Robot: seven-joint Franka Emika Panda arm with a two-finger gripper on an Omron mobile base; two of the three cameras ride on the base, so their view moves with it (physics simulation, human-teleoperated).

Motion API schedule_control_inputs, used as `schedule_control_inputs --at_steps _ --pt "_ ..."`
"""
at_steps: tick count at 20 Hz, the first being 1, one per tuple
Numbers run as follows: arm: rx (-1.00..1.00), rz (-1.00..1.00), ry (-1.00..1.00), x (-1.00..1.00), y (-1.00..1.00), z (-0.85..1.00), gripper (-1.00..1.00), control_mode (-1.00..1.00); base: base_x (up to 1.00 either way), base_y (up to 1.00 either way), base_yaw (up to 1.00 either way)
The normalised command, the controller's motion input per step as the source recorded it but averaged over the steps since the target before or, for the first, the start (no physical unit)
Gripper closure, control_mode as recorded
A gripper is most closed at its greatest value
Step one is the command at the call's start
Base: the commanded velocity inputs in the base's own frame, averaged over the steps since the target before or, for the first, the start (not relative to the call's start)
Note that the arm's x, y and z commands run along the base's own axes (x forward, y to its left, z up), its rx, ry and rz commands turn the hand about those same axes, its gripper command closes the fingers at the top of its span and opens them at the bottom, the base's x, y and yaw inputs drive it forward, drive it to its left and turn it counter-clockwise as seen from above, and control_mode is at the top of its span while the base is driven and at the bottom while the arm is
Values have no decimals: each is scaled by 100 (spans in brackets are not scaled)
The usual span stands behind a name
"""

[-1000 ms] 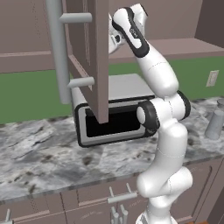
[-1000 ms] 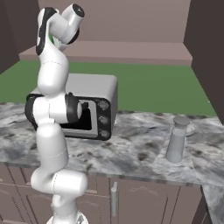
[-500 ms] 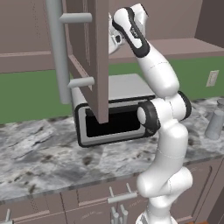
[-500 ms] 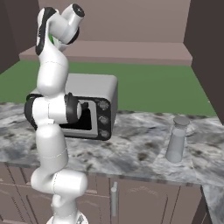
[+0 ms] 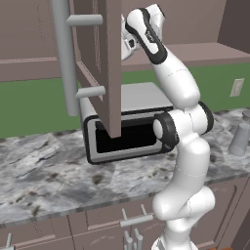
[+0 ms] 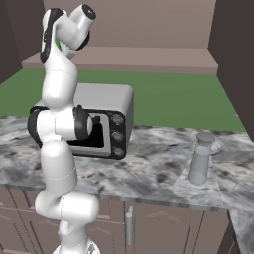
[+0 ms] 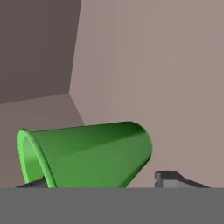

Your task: There is a tray on the dining counter. Grab the cup, mug, and pitcher and place them on the tray. The pitcher may be placed next to the tray if it cannot fit the tray.

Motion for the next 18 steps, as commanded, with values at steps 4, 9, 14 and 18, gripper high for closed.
schedule_control_inputs --at_steps 4,9,14,18 --pt "0 0 0 0 0 0 100 -100 0 0 0" --pt "0 0 0 0 0 0 100 -100 0 0 0" --pt "0 0 0 0 0 0 100 -100 0 0 0" --pt "0 0 0 0 0 0 100 -100 0 0 0"
